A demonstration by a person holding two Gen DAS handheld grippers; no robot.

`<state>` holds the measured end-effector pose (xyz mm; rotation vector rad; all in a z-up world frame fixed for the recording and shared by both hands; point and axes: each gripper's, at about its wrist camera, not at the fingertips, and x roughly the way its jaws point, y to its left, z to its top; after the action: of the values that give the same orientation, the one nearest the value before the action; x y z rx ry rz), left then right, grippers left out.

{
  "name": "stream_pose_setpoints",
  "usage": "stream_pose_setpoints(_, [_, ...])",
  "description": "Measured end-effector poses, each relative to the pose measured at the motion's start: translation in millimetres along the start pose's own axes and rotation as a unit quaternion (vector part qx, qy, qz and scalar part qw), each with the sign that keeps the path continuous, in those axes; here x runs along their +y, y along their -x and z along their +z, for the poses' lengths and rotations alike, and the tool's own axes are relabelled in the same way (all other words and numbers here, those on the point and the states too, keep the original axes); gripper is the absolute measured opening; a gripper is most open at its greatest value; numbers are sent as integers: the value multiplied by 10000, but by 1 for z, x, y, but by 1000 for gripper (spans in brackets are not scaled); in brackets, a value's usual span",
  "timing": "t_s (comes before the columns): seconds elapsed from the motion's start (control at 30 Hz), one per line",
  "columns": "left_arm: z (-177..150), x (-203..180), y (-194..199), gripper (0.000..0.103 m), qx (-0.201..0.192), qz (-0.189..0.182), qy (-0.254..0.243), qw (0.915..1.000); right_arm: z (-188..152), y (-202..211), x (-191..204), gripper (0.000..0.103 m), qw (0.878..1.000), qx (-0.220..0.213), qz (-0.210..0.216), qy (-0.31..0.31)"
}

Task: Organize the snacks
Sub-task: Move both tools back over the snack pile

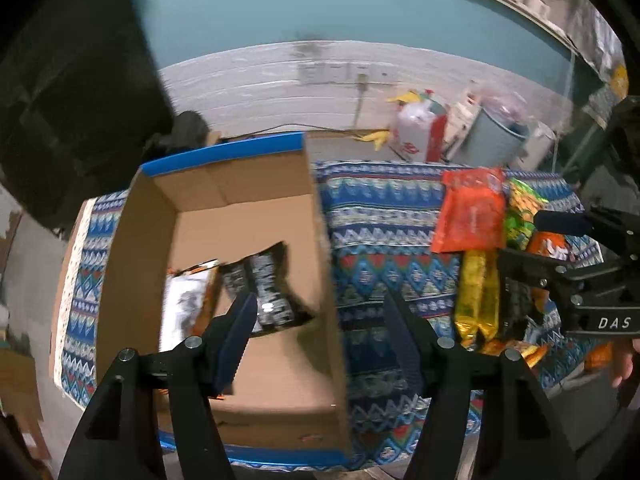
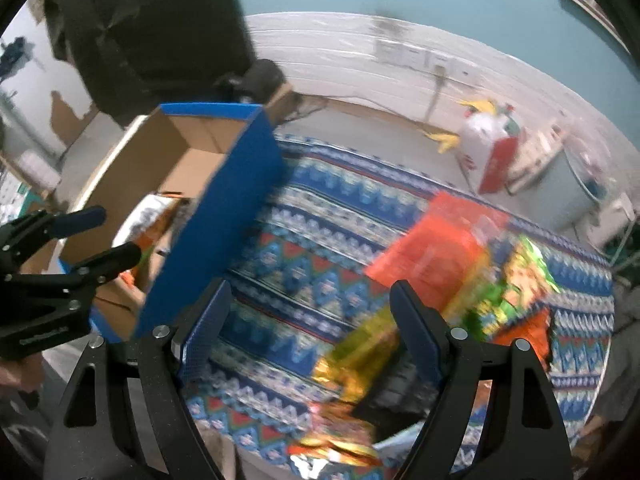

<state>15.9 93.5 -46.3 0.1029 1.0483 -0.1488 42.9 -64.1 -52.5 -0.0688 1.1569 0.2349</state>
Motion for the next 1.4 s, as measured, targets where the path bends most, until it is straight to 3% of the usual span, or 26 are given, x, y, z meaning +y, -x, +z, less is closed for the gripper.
stream_pose_setpoints(0.37, [5,-64,-8,67,125,-194,-653,9976,-40,18,-68,82,9983,7,-292,-510])
stream_pose_setpoints(0.5, [-1,-84,-16,72,162,-179,-947,9952,-53,20,-89,82,9966,38,-416,-703])
stream_pose_setpoints(0.73, [-4,-108,-37,72,326,-199,-1205,9920,-77,10,-134,83,9882,309,-812,-1259])
stream_pose_setpoints(1.17, [8,-121,-69,72,601,-273,-1108,9917,-101,-29,-194,83,9621,649,-685,-2559])
stream_pose_setpoints(1.4, [22,-120,-87,72,777,-424,-813,9927,-99,-55,-205,83,9551,832,-946,-2683])
